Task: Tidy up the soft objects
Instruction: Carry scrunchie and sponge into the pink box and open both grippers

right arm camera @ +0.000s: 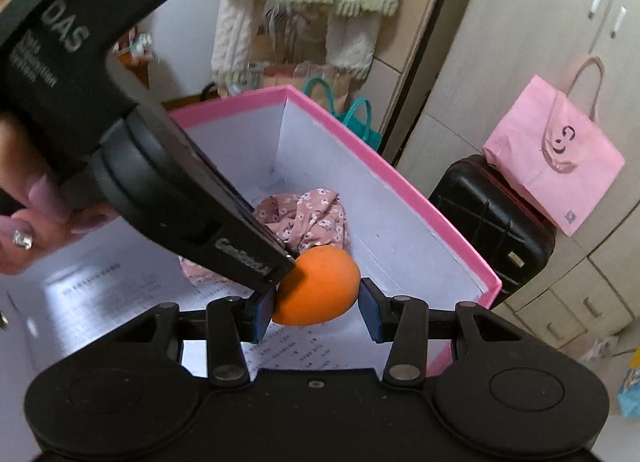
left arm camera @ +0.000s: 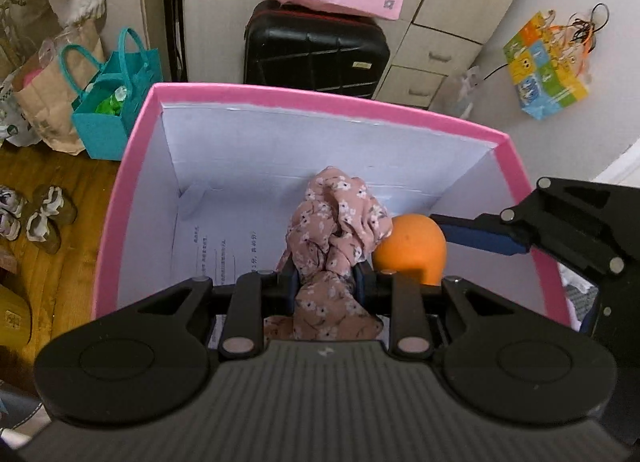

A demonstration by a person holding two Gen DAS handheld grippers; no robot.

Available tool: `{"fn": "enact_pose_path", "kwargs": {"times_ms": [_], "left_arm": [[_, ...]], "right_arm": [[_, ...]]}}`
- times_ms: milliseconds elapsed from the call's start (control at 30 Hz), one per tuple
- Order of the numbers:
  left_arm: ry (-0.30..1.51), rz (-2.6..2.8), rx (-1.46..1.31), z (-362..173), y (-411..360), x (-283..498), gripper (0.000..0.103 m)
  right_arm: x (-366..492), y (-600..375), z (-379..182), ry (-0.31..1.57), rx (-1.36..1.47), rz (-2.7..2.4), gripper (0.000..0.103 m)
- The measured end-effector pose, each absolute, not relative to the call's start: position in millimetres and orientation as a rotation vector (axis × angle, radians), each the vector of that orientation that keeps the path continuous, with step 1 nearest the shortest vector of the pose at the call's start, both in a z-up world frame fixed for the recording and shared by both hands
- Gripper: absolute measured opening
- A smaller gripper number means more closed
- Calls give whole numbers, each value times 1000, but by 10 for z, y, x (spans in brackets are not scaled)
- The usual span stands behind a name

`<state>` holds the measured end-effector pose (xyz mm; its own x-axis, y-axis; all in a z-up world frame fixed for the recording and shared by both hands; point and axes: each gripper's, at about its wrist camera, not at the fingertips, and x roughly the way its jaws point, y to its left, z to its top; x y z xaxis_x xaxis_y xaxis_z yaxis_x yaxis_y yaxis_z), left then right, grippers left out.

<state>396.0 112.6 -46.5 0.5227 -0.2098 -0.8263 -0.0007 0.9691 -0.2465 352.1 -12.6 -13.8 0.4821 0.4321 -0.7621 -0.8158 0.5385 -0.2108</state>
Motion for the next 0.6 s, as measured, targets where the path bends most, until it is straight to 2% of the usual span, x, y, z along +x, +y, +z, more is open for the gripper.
{"fn": "enact_pose_path", "kwargs": {"times_ms": [100,167,200,233,600], "left_arm": [[1022,-115,-236,-465,1147,4016,28],[1021,-116,-245,-455,1153,4025,45],[1009,-112,-251,-436,1160,4010,56],[995,-114,-252,-411,1162,3991,59],[792,-223,-60,296,1160,3217,61]], "right_arm": [[3562,-80,-177,718,-649,807,52],[3561,-49,-192,707,-673,790,60],[3553,-47,-185,697,-680,775,62],[3542,-56,-181,688,-680,763,62],[3075,-588,348,606,-437,744,62]]}}
